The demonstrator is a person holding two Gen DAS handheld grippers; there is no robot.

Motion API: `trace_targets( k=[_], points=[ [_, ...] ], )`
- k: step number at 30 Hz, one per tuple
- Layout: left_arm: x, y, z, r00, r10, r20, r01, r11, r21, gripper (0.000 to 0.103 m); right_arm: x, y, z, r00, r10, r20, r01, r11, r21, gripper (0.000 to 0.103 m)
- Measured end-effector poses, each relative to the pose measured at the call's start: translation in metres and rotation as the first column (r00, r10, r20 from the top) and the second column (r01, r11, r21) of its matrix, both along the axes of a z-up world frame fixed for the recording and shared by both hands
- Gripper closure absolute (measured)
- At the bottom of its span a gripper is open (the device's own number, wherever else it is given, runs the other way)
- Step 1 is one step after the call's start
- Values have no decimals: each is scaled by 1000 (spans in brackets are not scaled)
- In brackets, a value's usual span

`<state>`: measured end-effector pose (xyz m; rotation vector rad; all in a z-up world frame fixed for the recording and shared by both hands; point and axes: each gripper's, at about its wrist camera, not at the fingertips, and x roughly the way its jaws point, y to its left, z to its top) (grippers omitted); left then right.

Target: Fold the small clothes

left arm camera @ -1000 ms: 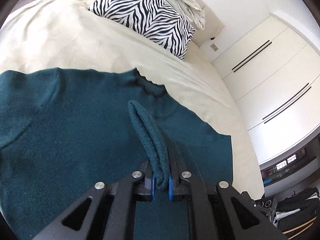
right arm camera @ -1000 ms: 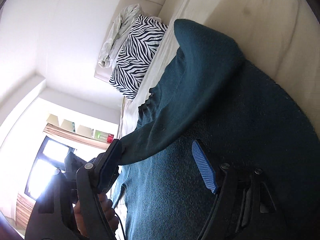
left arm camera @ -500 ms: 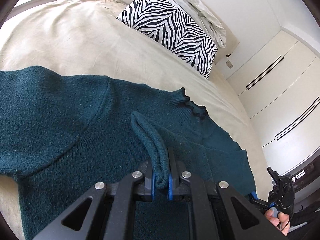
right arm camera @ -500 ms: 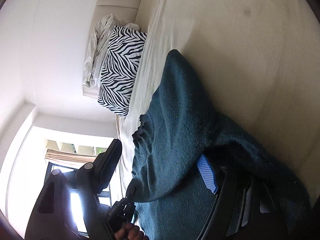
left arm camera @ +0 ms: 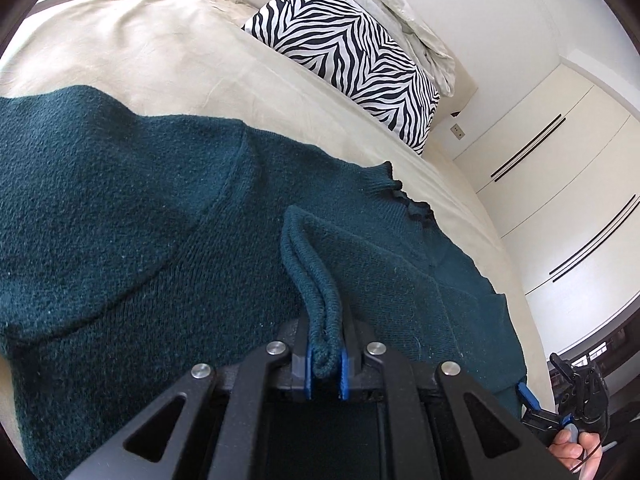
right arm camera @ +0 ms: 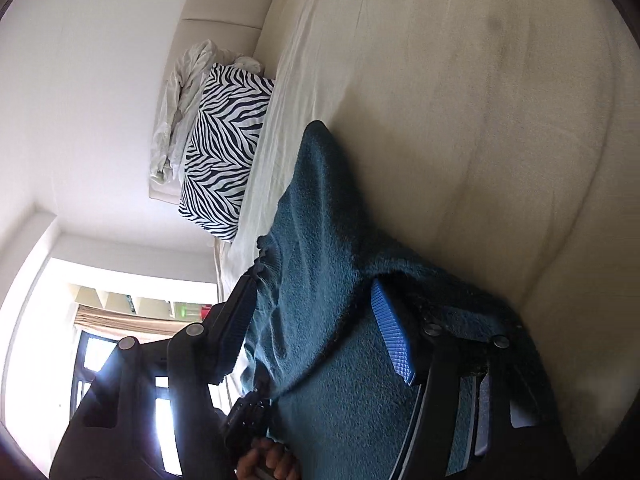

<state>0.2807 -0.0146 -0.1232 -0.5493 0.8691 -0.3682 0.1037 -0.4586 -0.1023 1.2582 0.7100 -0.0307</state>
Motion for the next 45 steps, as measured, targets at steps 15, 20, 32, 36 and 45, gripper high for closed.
trace_targets(
  k=[15,20,32,36,45],
  points=[
    [-8,2,-5,999,1,37,0,1000,-13,90,143,-13,-7,986,164,-34,-166,983,-73,37],
    [-11,2,-6,999,2,45,-1,1000,-17,90,152,-39,-22,992,116,51,-117,993,14,37],
    [-11,4,-4,999,3,36,-2,1000,-25,90,75,4,-1,961,275,36,-263,943,-204,32],
    [-11,11,8,1000,-6,-17,5,999,-36,79,31,-9,26,986,163,23,-156,971,-179,31],
    [-108,192,46,929,370,-6,-360,901,-241,28,-54,40,76,974,193,120,-169,968,-186,30]
  ],
)
